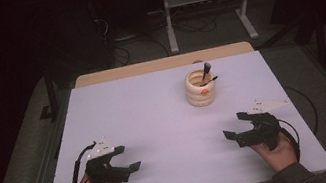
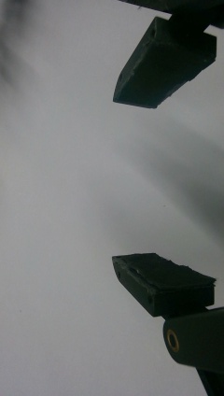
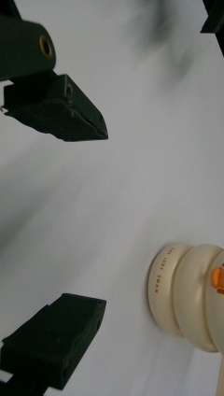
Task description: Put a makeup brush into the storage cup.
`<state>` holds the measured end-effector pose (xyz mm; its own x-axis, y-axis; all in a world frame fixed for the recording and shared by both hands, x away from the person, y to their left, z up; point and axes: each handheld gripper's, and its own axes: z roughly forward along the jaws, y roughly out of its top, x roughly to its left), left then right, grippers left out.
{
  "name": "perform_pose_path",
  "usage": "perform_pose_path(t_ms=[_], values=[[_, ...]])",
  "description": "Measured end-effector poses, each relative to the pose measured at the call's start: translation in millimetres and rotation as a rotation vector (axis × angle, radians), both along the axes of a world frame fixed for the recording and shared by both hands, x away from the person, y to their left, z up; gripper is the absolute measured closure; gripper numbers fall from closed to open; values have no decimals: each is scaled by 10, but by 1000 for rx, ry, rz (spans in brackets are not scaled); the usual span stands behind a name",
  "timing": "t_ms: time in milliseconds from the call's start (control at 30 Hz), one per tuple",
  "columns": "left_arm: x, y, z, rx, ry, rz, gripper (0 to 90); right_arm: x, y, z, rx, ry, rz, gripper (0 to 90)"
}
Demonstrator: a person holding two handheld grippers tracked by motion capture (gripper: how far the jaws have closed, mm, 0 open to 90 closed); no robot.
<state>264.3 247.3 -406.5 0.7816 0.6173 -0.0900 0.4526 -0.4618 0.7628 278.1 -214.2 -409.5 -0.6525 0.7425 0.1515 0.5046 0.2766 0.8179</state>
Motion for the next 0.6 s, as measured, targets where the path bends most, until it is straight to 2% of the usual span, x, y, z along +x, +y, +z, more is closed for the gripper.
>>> perform_pose_path(t_ms=[333, 600], values=[[11, 16, -15, -1, 10, 6, 175, 12, 19, -32, -32, -4, 7, 144], [10, -10, -14, -9, 6, 7, 176, 21, -20, -29, -23, -10, 5, 144]])
